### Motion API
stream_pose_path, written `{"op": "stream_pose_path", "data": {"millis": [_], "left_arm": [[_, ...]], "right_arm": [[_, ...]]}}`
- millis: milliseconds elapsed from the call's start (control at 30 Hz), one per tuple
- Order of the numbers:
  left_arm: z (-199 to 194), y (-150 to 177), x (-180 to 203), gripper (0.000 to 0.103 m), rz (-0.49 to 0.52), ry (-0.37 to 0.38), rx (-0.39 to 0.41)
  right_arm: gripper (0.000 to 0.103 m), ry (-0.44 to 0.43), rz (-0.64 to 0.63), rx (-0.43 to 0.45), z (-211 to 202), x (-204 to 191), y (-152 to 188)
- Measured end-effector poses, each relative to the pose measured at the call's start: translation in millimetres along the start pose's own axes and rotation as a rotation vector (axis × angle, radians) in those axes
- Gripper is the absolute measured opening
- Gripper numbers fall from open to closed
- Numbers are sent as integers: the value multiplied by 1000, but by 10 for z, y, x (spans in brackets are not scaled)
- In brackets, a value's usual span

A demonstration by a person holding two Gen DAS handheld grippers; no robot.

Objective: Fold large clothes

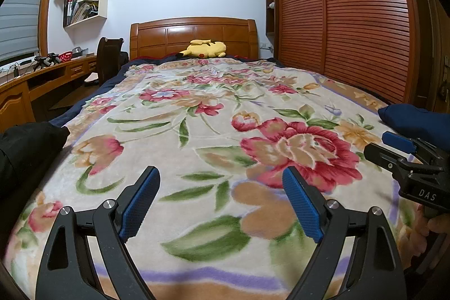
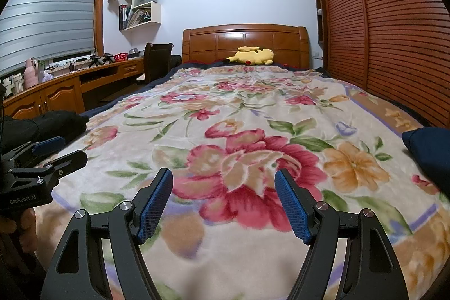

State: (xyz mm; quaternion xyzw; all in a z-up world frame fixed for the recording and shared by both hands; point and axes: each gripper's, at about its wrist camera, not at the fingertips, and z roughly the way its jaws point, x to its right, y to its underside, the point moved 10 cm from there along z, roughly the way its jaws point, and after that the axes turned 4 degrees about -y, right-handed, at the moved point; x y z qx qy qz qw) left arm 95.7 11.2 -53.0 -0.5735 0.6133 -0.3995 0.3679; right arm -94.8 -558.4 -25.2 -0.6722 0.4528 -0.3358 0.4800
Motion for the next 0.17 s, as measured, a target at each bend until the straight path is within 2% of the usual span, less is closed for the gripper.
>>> {"op": "stream_pose_path", "data": {"millis": [167], "left_arm": [[-9,-6,-28,89,0,-5,2]], "right_arm": [[77,-1,0,0,-1,-1,-2]]}}
